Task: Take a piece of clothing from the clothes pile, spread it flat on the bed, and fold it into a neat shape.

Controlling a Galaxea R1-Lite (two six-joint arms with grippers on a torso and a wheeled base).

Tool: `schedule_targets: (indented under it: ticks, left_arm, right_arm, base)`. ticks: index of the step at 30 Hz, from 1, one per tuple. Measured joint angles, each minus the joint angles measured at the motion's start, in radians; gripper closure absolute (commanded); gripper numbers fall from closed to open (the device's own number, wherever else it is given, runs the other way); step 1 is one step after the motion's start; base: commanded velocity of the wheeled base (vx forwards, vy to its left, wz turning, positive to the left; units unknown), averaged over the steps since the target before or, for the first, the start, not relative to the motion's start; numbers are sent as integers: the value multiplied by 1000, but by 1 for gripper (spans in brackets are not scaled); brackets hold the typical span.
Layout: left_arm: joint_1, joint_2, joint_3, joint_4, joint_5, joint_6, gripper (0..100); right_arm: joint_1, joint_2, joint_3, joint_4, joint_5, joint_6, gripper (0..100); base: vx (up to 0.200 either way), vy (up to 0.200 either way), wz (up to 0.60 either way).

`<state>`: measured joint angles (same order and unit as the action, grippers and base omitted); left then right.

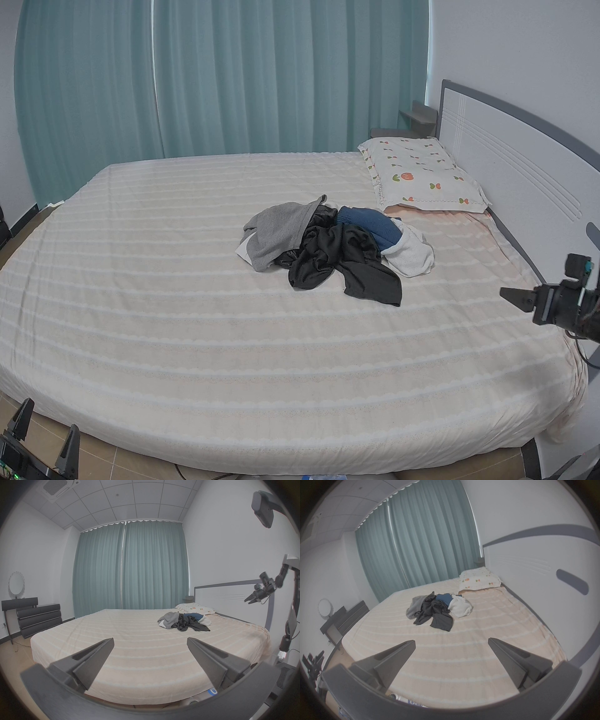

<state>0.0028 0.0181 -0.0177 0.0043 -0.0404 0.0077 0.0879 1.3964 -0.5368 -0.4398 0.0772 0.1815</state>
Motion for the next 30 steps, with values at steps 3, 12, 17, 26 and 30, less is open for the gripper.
schedule_targets:
  ticks: [3, 12, 17, 26, 30]
  left_arm:
    - [0, 0, 0, 0, 0, 0, 0]
    - [0, 0, 0, 0, 2, -3, 0]
    - [0, 0, 0, -1, 3, -5, 0]
    - [0, 0, 0, -1, 5, -8, 0]
    - [0, 0, 0, -1, 5, -8, 0]
  right_arm:
    - [11, 143, -68, -38, -17, 23, 0]
    - [53, 593, -373, -84, -64, 112, 0]
    - [82, 847, -607, -77, -95, 183, 0]
    - [127, 1154, -958, -20, -156, 290, 0]
    - [157, 1227, -1041, -3, -180, 321, 0]
  base:
    - [0, 0, 0]
    - [0, 0, 0]
    - [0, 0, 0]
    - [0, 0, 0]
    - [0, 0, 0]
